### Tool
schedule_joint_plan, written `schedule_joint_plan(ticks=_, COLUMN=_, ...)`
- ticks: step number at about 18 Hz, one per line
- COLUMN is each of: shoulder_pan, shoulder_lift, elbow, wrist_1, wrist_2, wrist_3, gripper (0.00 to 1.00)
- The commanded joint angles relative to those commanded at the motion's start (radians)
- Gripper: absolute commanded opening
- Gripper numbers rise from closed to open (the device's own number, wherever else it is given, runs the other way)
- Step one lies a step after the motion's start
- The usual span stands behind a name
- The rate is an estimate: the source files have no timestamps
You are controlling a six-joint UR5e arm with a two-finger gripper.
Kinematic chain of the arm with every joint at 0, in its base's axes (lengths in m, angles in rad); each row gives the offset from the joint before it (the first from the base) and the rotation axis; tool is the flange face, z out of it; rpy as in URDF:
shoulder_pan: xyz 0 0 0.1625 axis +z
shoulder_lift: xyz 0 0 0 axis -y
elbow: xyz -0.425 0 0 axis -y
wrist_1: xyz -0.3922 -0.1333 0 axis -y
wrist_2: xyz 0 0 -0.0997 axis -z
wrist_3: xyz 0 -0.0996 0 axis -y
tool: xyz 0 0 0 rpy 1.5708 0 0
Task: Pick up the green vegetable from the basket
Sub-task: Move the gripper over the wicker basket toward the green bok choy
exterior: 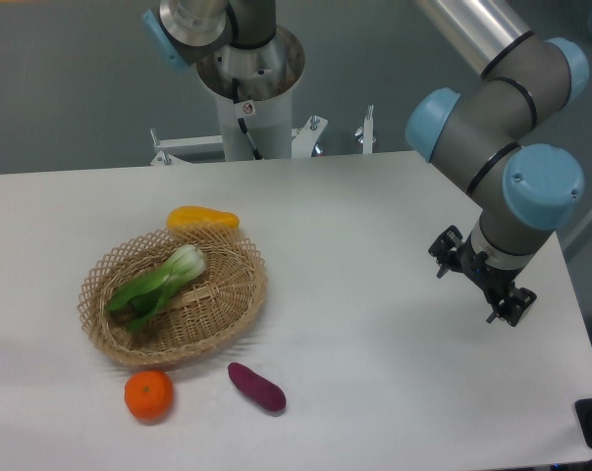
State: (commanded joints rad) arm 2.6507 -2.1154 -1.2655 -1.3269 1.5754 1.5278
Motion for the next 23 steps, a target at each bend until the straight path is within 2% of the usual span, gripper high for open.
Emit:
schedule_joint_plan(ticks=7, shoulder_pan=-0.024, shoulder_lift=0.002, elbow=0.0, wrist_1=0.0, wrist_2=-0.002, wrist_3=-0.057, gripper=1.0)
schedule_joint_plan(ticks=9, shoulder_pan=-0.028, shoulder_lift=0.011, elbow=-0.012, wrist_1=-0.003, wrist_2=-0.04, wrist_3=-0.099, gripper=1.0)
schedule_joint_plan(ticks=12, shoulder_pan=-0.032, shoulder_lift=0.054, elbow=-0.072, wrist_1=0.002, wrist_2=-0.115, wrist_3=-0.205, gripper=1.0)
schedule_joint_plan(ticks=17, shoulder_pan=-0.112, shoulder_lift=0.126, elbow=-0.178, wrist_1=0.011, wrist_2=-0.12, wrist_3=-0.281, gripper=1.0)
schedule_joint_plan(ticks=19, shoulder_pan=-0.15, shoulder_lift=0.164, elbow=-0.247, wrist_1=0.04, wrist_2=-0.118, wrist_3=-0.288, gripper=1.0)
schedule_joint_plan(ticks=23, shoulder_pan=-0.236, shoulder_lift=0.225, elbow=-0.376, wrist_1=0.159, wrist_2=-0.118, wrist_3=-0.334, gripper=1.0)
